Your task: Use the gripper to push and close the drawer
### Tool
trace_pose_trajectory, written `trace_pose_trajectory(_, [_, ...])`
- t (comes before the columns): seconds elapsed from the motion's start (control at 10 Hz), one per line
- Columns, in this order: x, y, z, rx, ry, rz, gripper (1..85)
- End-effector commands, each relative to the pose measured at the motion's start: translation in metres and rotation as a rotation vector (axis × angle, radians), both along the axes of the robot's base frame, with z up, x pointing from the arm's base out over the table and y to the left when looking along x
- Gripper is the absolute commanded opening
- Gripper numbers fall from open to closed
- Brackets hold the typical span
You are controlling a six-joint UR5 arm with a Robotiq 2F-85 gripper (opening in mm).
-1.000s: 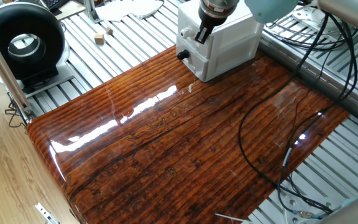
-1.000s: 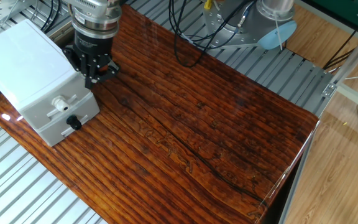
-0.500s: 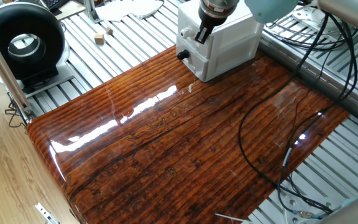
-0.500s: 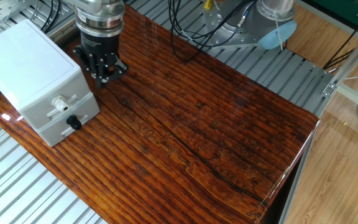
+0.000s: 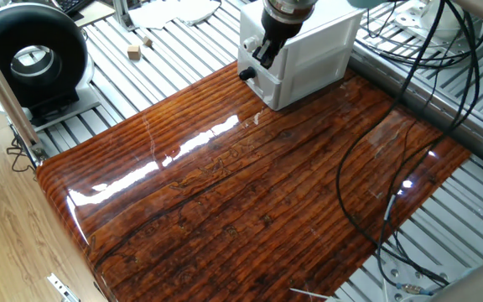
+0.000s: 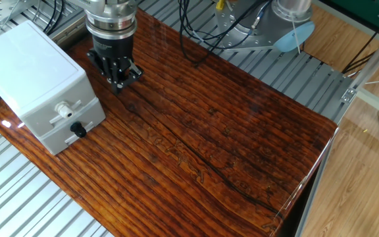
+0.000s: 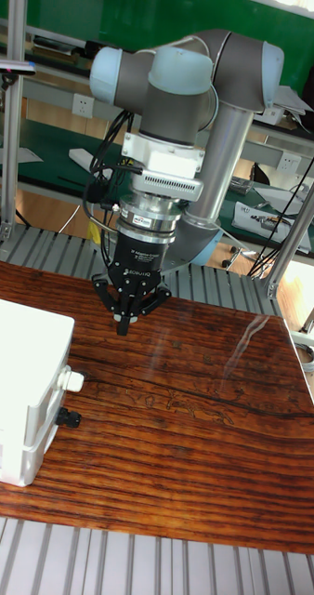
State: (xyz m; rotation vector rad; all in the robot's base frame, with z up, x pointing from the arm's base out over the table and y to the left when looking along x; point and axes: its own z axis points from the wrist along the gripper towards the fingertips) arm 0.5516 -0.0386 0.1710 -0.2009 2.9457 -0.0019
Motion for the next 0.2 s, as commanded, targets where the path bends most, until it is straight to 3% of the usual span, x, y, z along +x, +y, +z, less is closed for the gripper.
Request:
trace_pose_trajectory(0.0, [0.0002, 0.0067, -0.0003, 0.016, 0.006, -0.019, 1.0])
trace_pose_trajectory(0.1, [0.0005, 0.0058, -0.0012, 0.007, 0.006, -0.021, 1.0])
